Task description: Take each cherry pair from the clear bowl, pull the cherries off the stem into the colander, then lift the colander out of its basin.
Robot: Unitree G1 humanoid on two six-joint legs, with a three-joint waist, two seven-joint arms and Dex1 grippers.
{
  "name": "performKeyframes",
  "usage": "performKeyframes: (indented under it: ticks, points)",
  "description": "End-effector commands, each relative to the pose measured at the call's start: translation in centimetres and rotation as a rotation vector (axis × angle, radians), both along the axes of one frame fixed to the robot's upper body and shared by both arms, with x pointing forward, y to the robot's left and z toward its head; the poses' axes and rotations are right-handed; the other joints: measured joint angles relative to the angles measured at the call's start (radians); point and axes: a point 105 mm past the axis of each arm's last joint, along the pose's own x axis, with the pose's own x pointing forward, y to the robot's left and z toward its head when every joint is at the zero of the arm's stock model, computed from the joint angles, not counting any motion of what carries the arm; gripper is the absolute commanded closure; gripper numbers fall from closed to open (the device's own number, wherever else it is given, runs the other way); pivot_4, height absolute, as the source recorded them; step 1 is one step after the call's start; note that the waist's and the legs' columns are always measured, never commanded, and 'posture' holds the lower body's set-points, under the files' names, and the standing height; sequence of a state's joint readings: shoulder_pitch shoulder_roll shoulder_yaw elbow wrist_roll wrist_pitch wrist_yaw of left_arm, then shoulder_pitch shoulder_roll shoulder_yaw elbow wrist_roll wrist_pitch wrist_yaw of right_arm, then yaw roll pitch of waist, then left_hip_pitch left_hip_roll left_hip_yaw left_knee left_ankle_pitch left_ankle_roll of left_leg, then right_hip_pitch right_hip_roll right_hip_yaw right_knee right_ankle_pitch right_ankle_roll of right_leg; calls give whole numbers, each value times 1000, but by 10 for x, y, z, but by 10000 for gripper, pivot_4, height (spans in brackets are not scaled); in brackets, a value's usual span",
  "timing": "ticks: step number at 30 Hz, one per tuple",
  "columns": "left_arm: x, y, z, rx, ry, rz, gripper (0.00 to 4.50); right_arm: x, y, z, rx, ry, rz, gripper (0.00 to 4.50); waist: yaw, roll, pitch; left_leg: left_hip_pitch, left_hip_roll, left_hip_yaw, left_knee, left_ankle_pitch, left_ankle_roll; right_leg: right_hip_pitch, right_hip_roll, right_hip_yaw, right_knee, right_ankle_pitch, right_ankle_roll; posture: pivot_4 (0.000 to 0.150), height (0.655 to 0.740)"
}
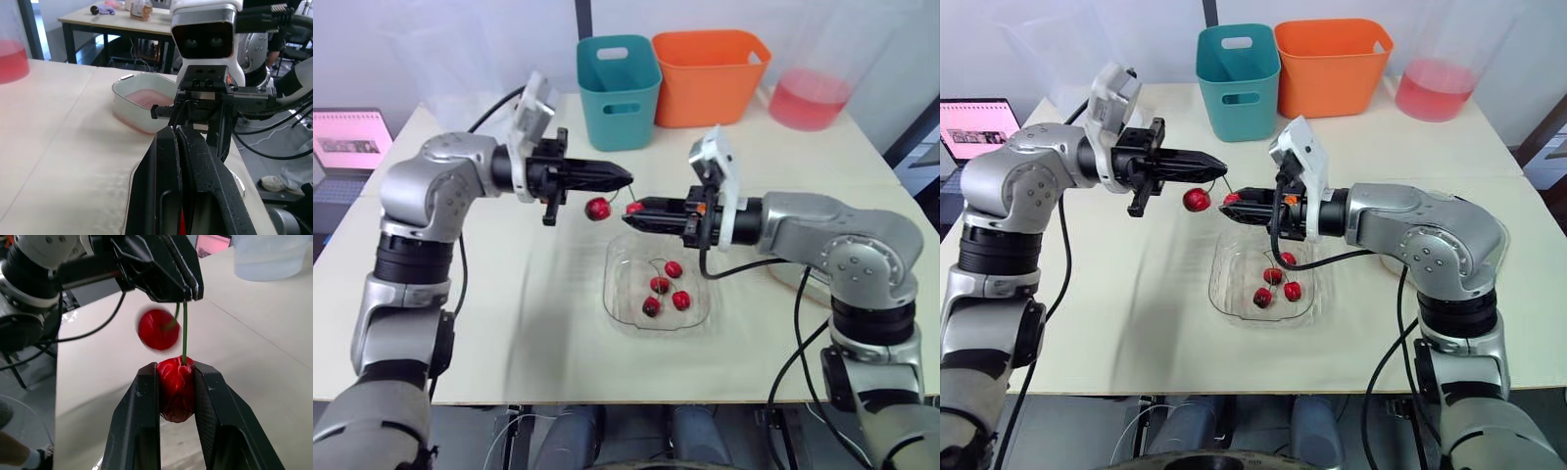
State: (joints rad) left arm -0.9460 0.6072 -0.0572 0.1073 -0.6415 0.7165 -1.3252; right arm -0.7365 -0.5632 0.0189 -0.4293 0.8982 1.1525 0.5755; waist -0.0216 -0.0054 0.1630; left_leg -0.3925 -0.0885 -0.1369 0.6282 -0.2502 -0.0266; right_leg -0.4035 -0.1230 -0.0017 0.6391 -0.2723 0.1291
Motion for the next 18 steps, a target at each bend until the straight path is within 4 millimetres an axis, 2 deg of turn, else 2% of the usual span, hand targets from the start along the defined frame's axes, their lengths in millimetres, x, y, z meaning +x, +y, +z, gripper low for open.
performKeyframes:
  ticks: [1, 13, 16, 18]
  points:
    - [-4, 6, 27, -47, -101, 10, 45000, -2, -2, -11, -55, 7, -2, 36318, 0, 0, 0, 0, 0, 0, 0, 0, 0, 0, 0, 0, 0, 0, 0, 1500, 7400]
    - [-1, 5, 32, -81, -102, 22, 45000, -11, -5, -17, -145, -136, 50, 36318, 2, -1, 0, 0, 0, 0, 0, 0, 0, 0, 1, 0, 0, 0, 0, 1500, 7400]
    - [-1, 5, 30, -77, -99, 21, 45000, -9, -14, -14, -146, -151, 25, 36318, 2, -1, 0, 0, 0, 0, 0, 0, -1, 0, 1, 0, 0, 0, 0, 1500, 7400]
    - [-1, 6, 27, -70, -100, 24, 45000, -4, -30, -5, -133, -166, -34, 36318, 4, -1, 0, 0, 0, 0, 0, 0, -1, 0, 0, 0, 0, 0, 0, 1500, 7400]
